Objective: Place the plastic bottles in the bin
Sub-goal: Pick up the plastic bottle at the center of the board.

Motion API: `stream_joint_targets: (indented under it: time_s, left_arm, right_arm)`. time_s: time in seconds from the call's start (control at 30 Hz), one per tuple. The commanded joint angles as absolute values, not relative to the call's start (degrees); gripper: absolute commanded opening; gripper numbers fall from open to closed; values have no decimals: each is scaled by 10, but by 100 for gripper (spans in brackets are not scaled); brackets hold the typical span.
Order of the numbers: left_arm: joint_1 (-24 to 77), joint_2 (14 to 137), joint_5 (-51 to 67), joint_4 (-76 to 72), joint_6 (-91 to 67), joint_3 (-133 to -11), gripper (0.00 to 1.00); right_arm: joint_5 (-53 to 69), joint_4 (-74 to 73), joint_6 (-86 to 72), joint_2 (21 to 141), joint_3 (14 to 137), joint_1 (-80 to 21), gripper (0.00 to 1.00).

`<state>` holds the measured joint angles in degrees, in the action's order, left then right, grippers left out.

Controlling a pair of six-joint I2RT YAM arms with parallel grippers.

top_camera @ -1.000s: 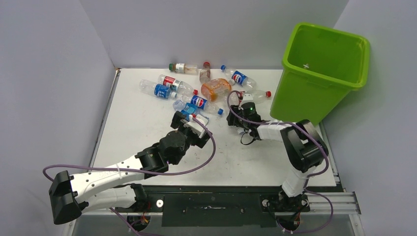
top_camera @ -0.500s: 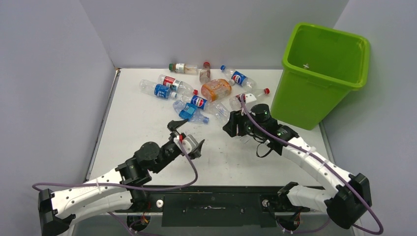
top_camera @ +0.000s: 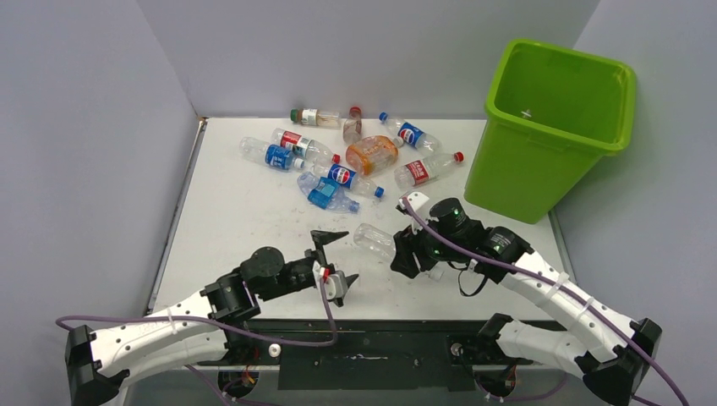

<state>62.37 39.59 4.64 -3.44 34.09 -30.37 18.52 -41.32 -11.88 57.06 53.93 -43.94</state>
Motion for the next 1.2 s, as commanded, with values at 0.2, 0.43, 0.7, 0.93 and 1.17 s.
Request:
stream_joint_targets:
  time_s: [0.2, 0.43, 0.7, 0.93, 1.17]
  left_arm:
    - [620, 444, 103, -8, 333, -342, 98]
    - [619, 421, 79, -47, 343, -318, 96]
    - [626, 465, 126, 36, 345, -351, 95]
    - [626, 472, 139, 37, 334, -355, 49]
    - [626, 481, 161, 29, 313, -366, 26]
  right_arm:
    - [146, -431, -110, 564, 587, -551, 5]
    - [45, -440, -132, 606, 618, -656, 5]
    - [5, -440, -122, 617, 645, -696, 5]
    - [-17, -439, -118, 592, 668, -727, 5]
    - [-44, -422, -122, 589, 675, -743, 32]
